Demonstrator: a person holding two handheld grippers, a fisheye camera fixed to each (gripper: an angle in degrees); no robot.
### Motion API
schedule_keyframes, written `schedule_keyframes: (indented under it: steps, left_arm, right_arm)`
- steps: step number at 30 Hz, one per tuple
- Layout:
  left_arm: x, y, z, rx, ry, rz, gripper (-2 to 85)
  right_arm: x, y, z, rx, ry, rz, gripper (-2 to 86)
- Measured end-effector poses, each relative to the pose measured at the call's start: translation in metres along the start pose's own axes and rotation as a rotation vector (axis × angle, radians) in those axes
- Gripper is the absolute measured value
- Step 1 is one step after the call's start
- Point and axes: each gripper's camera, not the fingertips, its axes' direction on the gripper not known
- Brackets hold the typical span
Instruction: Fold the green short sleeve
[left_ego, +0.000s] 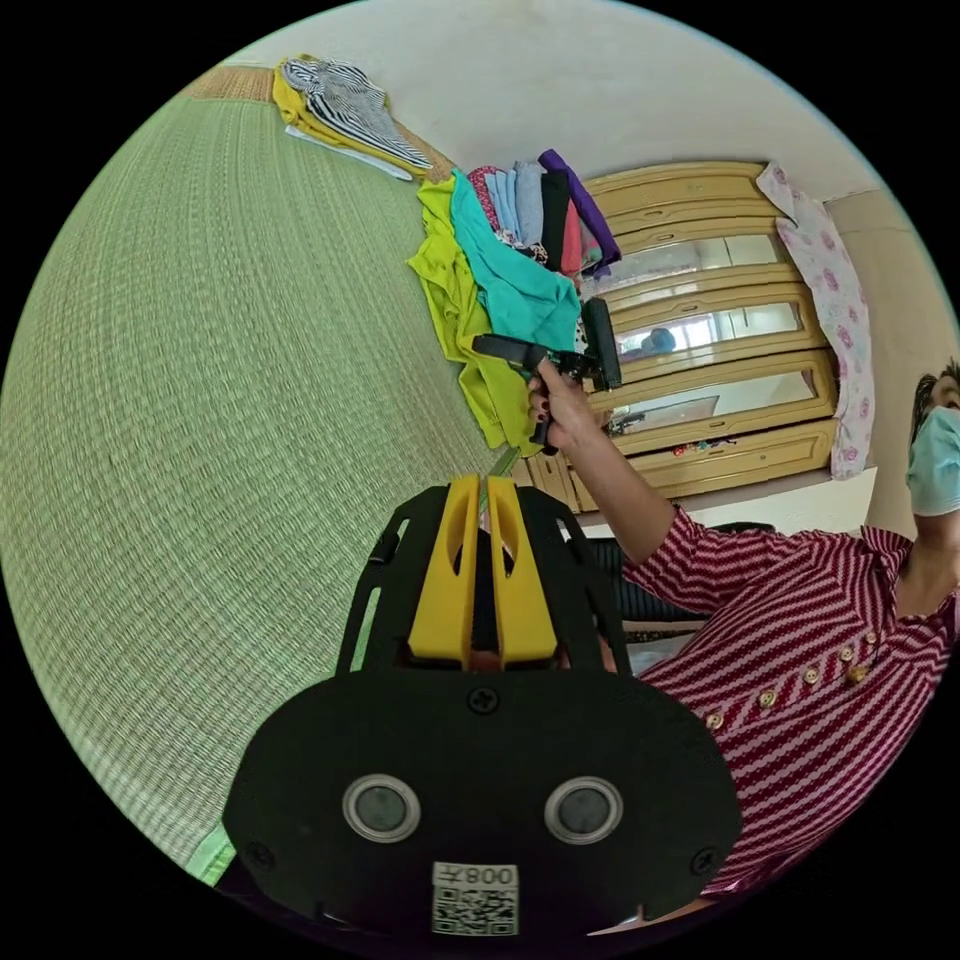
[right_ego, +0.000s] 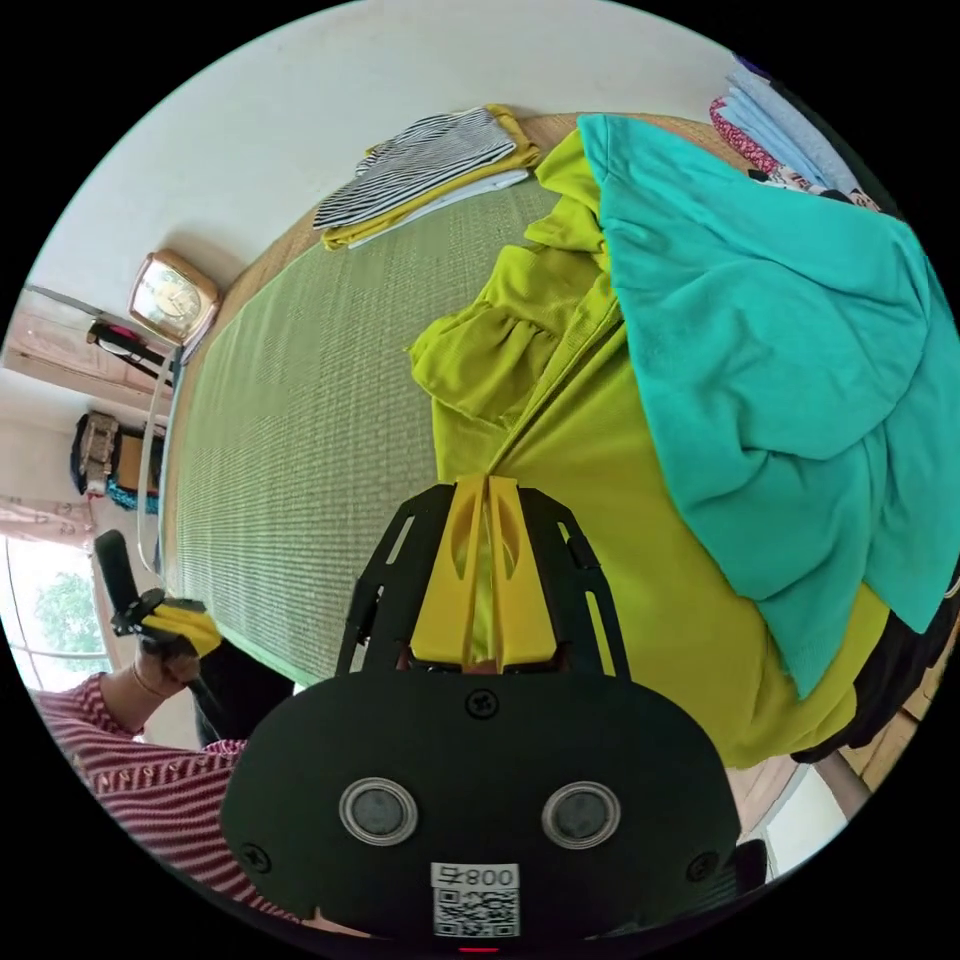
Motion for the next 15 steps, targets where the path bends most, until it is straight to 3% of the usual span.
schedule_keyframes:
  steps: [4,7,10,15]
  left_arm:
    - [0.007,-0.042,0.012,0.029,-0.116,0.047,5.0]
    - [0.009,-0.081,0.034,0.022,-0.167,0.053,6.8]
    - [0.012,-0.117,0.06,-0.008,-0.214,0.048,7.8]
    - [0.014,-0.157,0.104,-0.105,-0.315,0.063,9.3]
  right_arm:
    - [-0.025,0.013,0.003,-0.041,0.029,-0.095,0.5]
    - [-0.033,0.022,0.009,-0.09,-0.191,-0.137,0.3]
    - [-0.044,0.032,0.015,-0.104,-0.148,-0.152,0.2]
    - [-0.028,0.026,-0.035,0.077,-0.047,-0.109,0.1]
